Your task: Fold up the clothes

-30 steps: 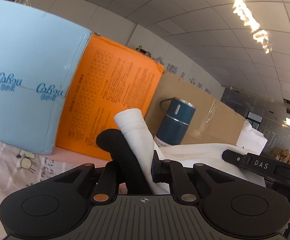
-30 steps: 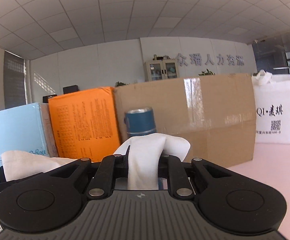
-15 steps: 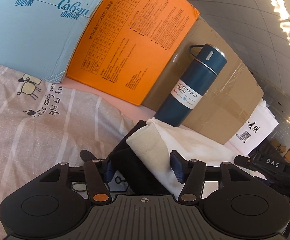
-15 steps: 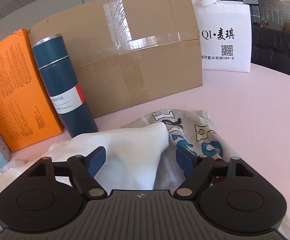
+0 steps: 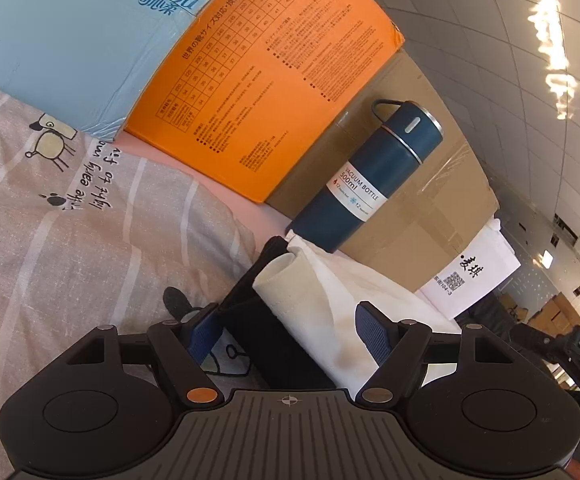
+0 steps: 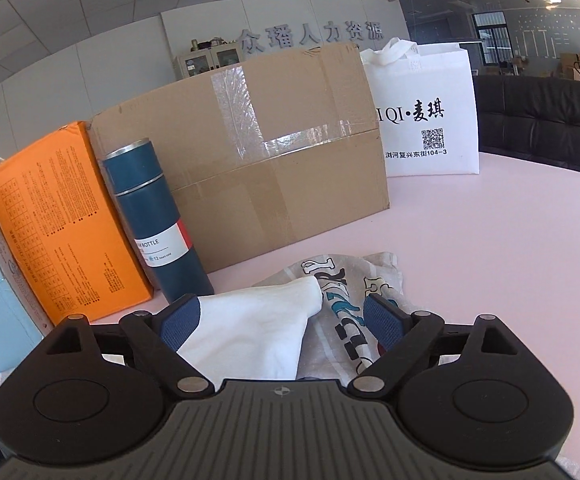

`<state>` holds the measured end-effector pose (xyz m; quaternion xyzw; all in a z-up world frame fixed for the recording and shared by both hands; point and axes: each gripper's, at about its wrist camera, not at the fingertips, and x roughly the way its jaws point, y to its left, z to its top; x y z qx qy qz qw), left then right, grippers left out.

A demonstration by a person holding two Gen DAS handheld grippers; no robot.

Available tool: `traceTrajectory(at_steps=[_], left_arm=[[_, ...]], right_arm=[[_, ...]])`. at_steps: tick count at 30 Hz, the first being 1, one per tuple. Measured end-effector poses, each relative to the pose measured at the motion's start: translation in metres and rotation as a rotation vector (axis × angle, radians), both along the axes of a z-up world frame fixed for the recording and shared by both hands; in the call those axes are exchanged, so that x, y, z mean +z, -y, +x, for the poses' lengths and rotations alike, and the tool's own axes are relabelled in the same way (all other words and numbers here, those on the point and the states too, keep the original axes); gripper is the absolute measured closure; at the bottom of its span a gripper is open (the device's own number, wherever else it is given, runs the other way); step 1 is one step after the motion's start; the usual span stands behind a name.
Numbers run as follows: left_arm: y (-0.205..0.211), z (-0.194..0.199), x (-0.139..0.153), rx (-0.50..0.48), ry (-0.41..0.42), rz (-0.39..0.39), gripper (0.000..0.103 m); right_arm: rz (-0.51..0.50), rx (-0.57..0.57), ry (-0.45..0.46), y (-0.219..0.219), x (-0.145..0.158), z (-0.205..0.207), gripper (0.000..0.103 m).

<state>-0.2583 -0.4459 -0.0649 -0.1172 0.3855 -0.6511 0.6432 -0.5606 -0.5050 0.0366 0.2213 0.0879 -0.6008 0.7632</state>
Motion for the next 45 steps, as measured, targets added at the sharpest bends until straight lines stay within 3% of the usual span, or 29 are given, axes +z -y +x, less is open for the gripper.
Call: traceTrajectory(at_steps=[6,10,14,17,19,21,25,28,30,34,36,37,38,40,42,43,44,45], left_arm=[[0.0,0.006,-0.001,0.004,-0.025,-0.001,0.037],[0.002,0.005,-0.004,-0.022,-0.018,0.011,0.047],[0.006,0.01,-0.008,-0.035,-0.046,0.024,0.061],[0.008,0.014,-0.011,-0.058,-0.087,0.025,0.078],[0.007,0.015,-0.012,-0.073,-0.106,0.016,0.082],[0.005,0.015,-0.008,-0.104,-0.114,-0.021,0.083],[0.002,0.011,0.001,-0.14,-0.092,-0.04,0.085],[0.006,0.008,-0.003,-0.105,-0.031,0.046,0.085],[0.009,0.01,-0.007,-0.093,-0.017,0.09,0.084],[0.005,0.015,-0.003,-0.044,-0.001,0.07,0.08],[0.0,0.02,0.004,-0.003,0.018,0.048,0.065],[-0.002,0.023,0.008,0.01,0.025,0.044,0.051],[-0.004,0.026,0.012,0.015,0.039,0.036,0.044],[-0.01,0.026,0.021,-0.029,0.127,-0.01,0.042],[-0.017,0.025,0.03,-0.073,0.214,-0.057,0.025],[-0.02,0.025,0.034,-0.095,0.258,-0.08,0.009],[-0.022,0.024,0.038,-0.129,0.298,-0.101,0.001],[-0.023,0.02,0.037,-0.205,0.327,-0.111,0.0]], right_arm=[[-0.023,0.062,-0.114,-0.062,-0.014,0.004,0.009],[0.082,0.16,-0.195,-0.065,-0.046,0.024,0.008],[0.157,0.06,-0.315,-0.049,-0.067,0.038,0.012],[0.145,-0.045,-0.265,-0.044,-0.064,0.033,0.012],[0.137,-0.115,-0.232,-0.041,-0.063,0.029,0.012],[0.156,-0.175,-0.172,-0.036,-0.059,0.02,0.014],[0.106,-0.268,-0.2,-0.043,-0.046,0.01,0.014],[0.144,-0.297,-0.234,-0.041,-0.043,0.006,0.014],[0.193,-0.294,-0.306,-0.037,-0.053,0.01,0.013],[0.184,-0.272,-0.367,-0.045,-0.063,0.014,0.012],[0.133,-0.259,-0.393,-0.055,-0.057,0.018,0.012],[0.099,-0.242,-0.415,-0.062,-0.053,0.022,0.012],[0.068,-0.212,-0.439,-0.068,-0.049,0.028,0.012],[0.012,-0.134,-0.47,-0.076,-0.043,0.043,0.011],[-0.039,-0.057,-0.499,-0.082,-0.038,0.059,0.01],[-0.054,-0.03,-0.533,-0.08,-0.039,0.068,0.01],[-0.069,-0.01,-0.584,-0.077,-0.041,0.078,0.009],[-0.085,0.014,-0.65,-0.075,-0.046,0.088,0.009]])
